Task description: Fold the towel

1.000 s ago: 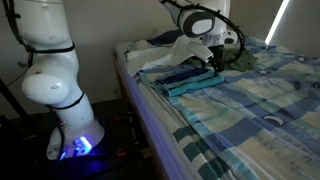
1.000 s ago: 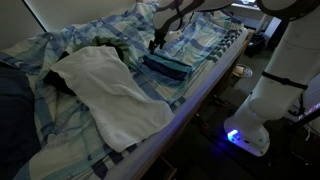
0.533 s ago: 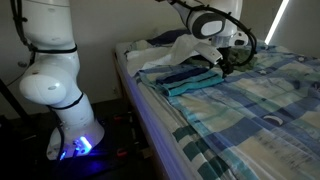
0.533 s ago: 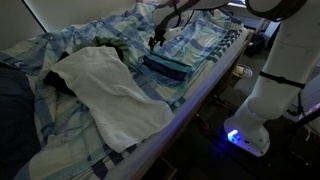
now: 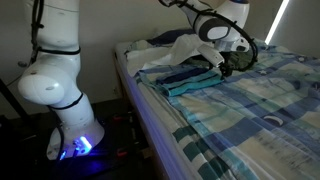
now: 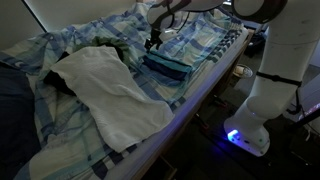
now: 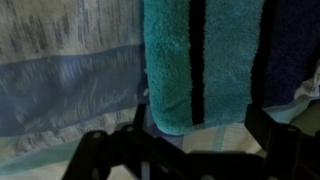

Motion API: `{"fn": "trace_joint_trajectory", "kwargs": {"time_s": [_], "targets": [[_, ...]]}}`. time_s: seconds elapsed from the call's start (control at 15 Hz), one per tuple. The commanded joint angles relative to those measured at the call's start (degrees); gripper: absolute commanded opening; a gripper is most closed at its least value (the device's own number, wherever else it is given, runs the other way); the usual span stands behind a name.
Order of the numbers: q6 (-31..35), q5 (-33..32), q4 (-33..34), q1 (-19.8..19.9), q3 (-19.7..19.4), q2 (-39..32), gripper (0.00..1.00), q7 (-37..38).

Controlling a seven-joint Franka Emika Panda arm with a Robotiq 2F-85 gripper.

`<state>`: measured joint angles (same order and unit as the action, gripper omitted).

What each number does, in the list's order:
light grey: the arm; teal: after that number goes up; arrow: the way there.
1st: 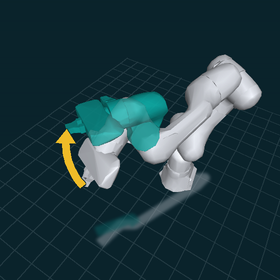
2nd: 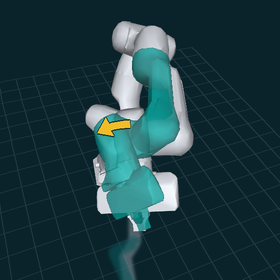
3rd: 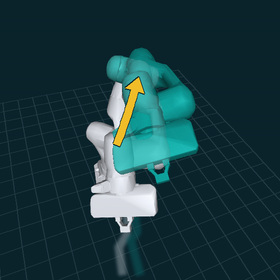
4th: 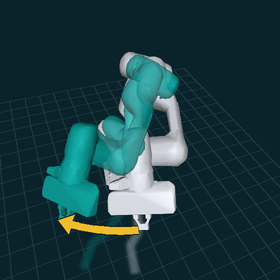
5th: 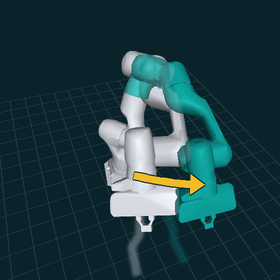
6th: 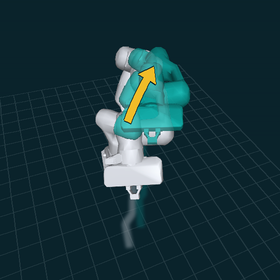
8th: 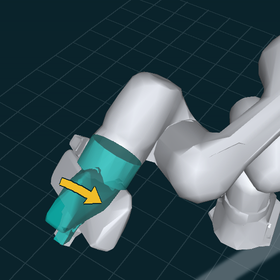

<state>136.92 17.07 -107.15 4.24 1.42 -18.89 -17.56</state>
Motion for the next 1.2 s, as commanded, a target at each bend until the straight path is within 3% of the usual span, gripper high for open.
{"fn": "trace_joint_trajectory", "kwargs": {"time_s": [0.0, 0.27, 0.67, 1.13], "targets": [[-4.3, 1.3, 3.5, 2.1, 1.0, -1.5, 1.00, -0.5], [-9.7, 0.2, 3.5, 1.8, 0.4, -0.8, 1.00, 3.3], [-15.1, 2.1, 4.2, 2.4, 0.5, -1.8, 1.00, 3.1], [-17.8, 11.2, 5.1, 4.4, 2.0, -4.2, 1.00, -2.6]]}}
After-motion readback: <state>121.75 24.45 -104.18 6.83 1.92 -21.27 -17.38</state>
